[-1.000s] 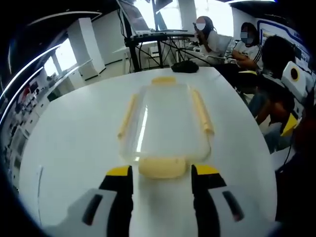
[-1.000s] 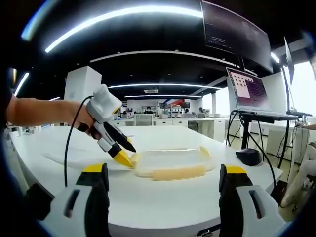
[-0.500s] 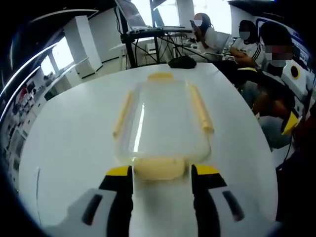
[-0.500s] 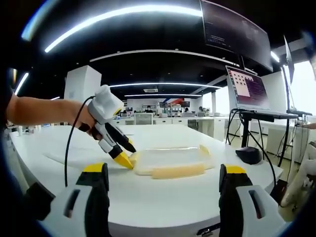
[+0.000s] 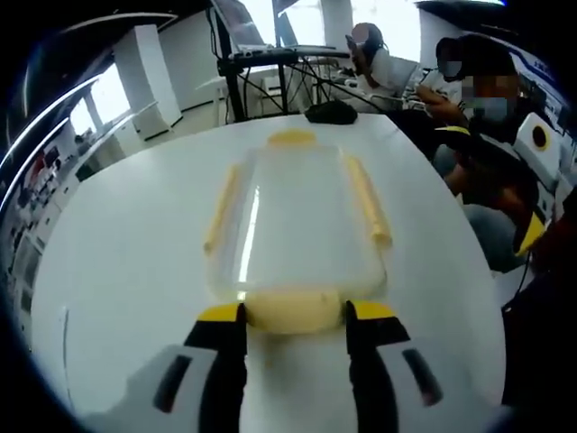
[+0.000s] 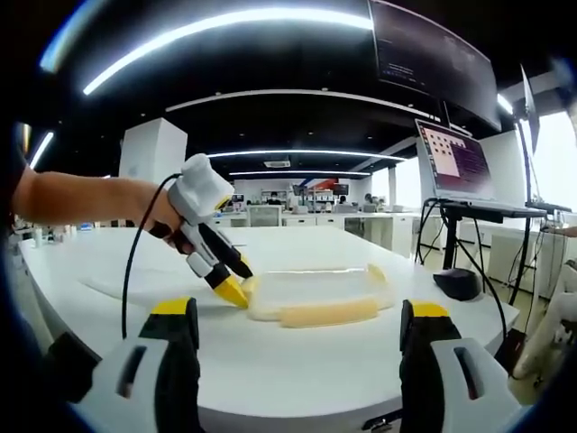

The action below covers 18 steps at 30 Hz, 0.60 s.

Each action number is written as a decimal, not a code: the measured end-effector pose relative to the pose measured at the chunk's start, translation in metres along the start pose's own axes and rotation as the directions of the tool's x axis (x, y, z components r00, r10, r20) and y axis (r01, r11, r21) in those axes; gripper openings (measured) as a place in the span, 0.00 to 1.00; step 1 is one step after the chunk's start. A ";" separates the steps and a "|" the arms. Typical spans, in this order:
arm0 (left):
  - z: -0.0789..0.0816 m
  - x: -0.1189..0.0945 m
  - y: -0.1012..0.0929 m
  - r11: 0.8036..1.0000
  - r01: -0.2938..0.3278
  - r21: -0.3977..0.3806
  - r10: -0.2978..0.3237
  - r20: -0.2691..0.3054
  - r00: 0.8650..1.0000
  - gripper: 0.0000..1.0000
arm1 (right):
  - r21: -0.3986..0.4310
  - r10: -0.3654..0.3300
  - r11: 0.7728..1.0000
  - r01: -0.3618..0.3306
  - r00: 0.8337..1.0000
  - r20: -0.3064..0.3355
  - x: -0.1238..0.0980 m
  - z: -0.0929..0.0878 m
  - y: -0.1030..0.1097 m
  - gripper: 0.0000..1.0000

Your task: Snap each plastic latch of the storage box into its locked position after aligning the lid with the box until every specified latch is closed and the lid sits flush.

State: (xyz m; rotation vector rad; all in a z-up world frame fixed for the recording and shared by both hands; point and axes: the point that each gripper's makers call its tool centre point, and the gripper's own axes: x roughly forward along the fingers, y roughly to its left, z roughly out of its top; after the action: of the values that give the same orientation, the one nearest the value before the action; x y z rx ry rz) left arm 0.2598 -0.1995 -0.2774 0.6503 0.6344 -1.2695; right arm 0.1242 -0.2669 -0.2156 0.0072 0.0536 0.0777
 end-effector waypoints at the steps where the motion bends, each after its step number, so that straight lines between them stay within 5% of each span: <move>1: 0.000 0.000 -0.001 1.000 0.000 0.000 0.000 0.002 1.000 0.40 | 0.000 0.000 1.000 0.000 1.000 0.001 0.000 0.000 0.000 0.93; 18: -0.003 -0.004 -0.012 1.000 0.012 0.000 -0.012 0.027 1.000 0.39 | -0.008 0.004 1.000 -0.004 1.000 -0.011 0.003 -0.001 0.001 0.92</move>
State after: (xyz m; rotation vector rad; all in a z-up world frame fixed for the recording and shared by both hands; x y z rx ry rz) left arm 0.2469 -0.1968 -0.2775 0.6287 0.6171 -1.2871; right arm 0.1267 -0.2655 -0.2166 -0.0013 0.0638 0.0819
